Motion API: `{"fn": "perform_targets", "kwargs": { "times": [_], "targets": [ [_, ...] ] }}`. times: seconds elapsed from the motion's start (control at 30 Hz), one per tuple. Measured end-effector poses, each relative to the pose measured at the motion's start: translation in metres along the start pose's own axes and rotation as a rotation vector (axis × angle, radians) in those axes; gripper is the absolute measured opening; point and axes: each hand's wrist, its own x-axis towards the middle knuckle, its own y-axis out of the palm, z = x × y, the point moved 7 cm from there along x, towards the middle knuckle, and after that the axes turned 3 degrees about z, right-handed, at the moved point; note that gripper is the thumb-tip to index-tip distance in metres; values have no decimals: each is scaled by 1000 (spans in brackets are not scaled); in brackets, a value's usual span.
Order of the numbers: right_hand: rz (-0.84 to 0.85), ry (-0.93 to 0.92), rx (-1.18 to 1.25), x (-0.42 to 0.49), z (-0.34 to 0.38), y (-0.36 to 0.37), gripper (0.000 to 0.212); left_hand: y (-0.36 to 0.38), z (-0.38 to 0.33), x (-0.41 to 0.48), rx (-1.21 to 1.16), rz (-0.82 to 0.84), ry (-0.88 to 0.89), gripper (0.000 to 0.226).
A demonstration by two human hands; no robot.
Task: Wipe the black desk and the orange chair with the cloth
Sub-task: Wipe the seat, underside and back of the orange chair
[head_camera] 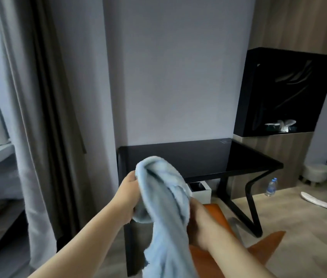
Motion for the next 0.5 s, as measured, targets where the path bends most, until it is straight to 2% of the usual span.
{"fn": "perform_targets", "kwargs": {
  "times": [0.03, 0.1, 0.17, 0.27, 0.33, 0.4, 0.5],
  "targets": [
    [-3, 37, 15, 1, -6, -1, 32, -4, 6, 1, -26, -70, -66, 11],
    [52, 47, 72, 4, -14, 0, 43, -6, 23, 9, 109, -113, -135, 10],
    [123, 13, 60, 3, -16, 1, 47, -6, 34, 16, 265, -129, -107, 10],
    [153, 67, -30, -2, -34, -1, 74, 6, 57, 22, 242, -95, -122, 10],
    [58, 123, -54, 1, -56, -17, 68, 20, 81, 21, 114, -39, -246, 14],
    [-94, 202, 28, 1, -80, -43, 50, 35, 116, 19, -36, 2, -428, 22],
    [-320, 322, 97, -4, -113, -93, 36, 58, 161, 14, -53, 97, -585, 33]
  ]
}}
